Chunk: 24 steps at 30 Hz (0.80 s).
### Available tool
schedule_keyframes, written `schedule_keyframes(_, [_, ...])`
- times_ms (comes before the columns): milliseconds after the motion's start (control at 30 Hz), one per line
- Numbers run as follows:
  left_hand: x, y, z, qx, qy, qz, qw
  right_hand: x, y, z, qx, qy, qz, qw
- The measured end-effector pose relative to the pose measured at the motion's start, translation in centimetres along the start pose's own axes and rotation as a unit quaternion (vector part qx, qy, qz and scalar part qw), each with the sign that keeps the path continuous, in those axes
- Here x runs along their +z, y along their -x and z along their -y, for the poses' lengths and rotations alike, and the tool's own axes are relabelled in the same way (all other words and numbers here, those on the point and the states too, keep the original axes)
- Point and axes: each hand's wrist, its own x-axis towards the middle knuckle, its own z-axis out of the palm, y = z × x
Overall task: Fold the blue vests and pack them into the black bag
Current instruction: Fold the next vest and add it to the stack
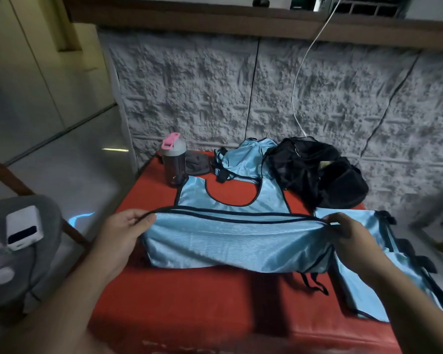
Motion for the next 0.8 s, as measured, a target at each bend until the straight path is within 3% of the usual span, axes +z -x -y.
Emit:
schedule_keyframes(200, [-0.6, 0.7, -2.1, 0.037, -0.041, -0.001, 0.998, -3.2, 0.7, 3.2, -0.036, 0.027, 0.014, 0.999])
schedule_keyframes(400, [-1.0, 0.9, -3.7, 0.045, -0.055, -0.009, 0.997, -5.1, 1.7, 5.0, 0.009, -0.061, 0.046, 0.997])
schedule_keyframes(800, [-2.3, 3.2, -8.0, 0.062, -0.06, 0.009, 0.996, -7.2, 4.9, 7.7, 0.044, -0.167, -0.003, 0.985])
